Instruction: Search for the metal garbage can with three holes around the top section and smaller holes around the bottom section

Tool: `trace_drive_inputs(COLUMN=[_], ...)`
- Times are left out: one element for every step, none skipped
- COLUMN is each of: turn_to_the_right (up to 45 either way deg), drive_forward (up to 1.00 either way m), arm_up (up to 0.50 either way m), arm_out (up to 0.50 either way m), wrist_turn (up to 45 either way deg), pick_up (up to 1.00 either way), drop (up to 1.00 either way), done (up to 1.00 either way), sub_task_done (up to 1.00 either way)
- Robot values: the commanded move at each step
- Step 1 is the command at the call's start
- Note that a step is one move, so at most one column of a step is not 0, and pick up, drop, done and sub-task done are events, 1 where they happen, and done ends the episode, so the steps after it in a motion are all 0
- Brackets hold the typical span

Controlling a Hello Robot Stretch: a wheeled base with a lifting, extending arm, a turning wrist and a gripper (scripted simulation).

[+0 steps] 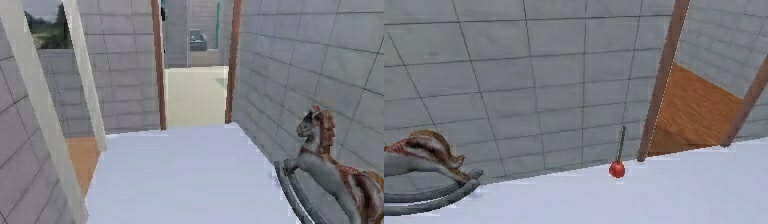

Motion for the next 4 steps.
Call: trace_drive_inputs(turn_to_the_right=[0.0,3.0,0.0,0.0], drive_forward=[1.0,0.0,1.0,0.9], arm_up=[0.0,0.0,0.0,0.0], arm_out=[0.0,0.0,0.0,0.0], wrist_turn=[0.0,0.0,0.0,0.0], pick_up=[0.0,0.0,0.0,0.0], drop=[0.0,0.0,0.0,0.0], done=[0.0,0.0,0.0,0.0], sub_task_done=[0.0,0.0,0.0,0.0])
